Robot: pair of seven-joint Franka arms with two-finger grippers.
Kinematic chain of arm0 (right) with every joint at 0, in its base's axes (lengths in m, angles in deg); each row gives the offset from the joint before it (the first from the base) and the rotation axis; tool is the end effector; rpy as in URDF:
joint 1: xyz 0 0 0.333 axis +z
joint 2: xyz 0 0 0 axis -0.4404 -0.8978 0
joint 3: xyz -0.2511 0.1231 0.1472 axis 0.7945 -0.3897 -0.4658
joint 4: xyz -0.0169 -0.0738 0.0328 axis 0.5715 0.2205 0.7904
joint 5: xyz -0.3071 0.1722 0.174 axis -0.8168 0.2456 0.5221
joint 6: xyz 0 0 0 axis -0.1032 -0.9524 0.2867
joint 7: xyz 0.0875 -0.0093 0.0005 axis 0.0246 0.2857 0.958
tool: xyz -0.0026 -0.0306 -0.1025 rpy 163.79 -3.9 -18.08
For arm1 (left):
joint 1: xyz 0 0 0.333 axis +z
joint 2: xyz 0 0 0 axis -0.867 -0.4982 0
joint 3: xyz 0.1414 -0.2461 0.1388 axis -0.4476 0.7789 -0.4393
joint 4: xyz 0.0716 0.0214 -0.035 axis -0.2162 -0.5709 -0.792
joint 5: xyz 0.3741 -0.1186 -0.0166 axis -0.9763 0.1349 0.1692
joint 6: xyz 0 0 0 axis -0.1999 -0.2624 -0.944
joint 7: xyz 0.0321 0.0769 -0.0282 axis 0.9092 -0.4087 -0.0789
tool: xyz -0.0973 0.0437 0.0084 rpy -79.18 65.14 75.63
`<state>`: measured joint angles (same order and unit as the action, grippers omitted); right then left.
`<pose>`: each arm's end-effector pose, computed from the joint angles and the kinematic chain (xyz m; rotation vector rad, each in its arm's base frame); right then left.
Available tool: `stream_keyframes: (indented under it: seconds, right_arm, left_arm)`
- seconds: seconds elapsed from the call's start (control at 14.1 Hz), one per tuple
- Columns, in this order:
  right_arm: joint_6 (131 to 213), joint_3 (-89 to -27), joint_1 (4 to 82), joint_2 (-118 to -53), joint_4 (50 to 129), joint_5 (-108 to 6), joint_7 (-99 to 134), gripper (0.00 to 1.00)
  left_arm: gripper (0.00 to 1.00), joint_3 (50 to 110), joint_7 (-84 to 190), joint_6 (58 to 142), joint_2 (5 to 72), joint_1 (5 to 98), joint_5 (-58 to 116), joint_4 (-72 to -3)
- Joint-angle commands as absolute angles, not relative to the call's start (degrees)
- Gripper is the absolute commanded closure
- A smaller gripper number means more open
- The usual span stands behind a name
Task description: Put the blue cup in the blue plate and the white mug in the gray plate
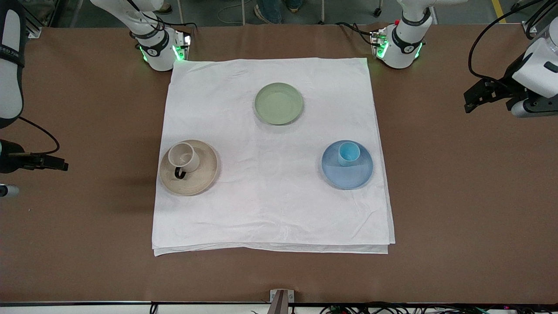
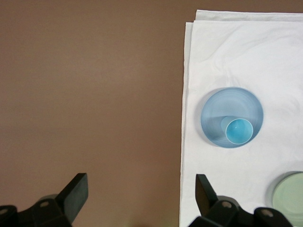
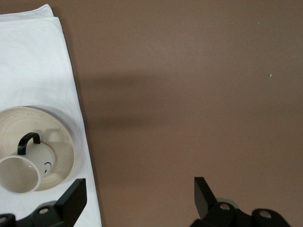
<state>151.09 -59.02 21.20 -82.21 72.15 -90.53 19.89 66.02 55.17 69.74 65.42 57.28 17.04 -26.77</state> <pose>0.6450 -0.1025 0.4933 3.0762 -0.0329 -0.1914 0.5376 -0.0613 0.6429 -3.0898 -0.0407 0.0068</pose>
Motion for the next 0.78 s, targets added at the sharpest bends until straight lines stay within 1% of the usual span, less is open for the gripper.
stream_keyframes:
  seconds: [0.0,0.21,0.36,0.43,0.5,0.71]
  right_arm:
    - [150.31,-59.76,23.56,-82.54,69.97,-96.08,19.54,0.00]
    - [148.74,-60.03,25.07,-82.37,69.09,-95.57,18.67,0.00]
    - [143.57,-60.03,26.56,-82.02,68.91,-95.57,18.31,0.00]
    - [142.41,-60.81,25.61,-81.75,68.74,-94.78,18.31,0.00]
    - [142.23,-63.17,24.47,-80.79,68.73,-92.95,18.22,0.00]
    - [141.87,-63.89,22.61,-78.16,69.43,-89.51,18.31,0.00]
  left_arm:
    - [0.00,65.27,55.22,69.63,67.28,56.69,17.98,-29.46]
    - [0.00,65.80,55.13,71.66,67.80,56.69,20.16,-30.53]
    - [0.00,65.89,55.13,72.01,67.81,56.86,21.50,-30.26]
    - [0.00,65.89,55.13,72.01,67.81,56.86,21.50,-30.17]
    - [0.00,65.89,55.22,72.01,67.81,57.04,21.50,-30.26]
    - [0.00,65.80,55.31,71.57,67.89,57.13,20.79,-30.35]
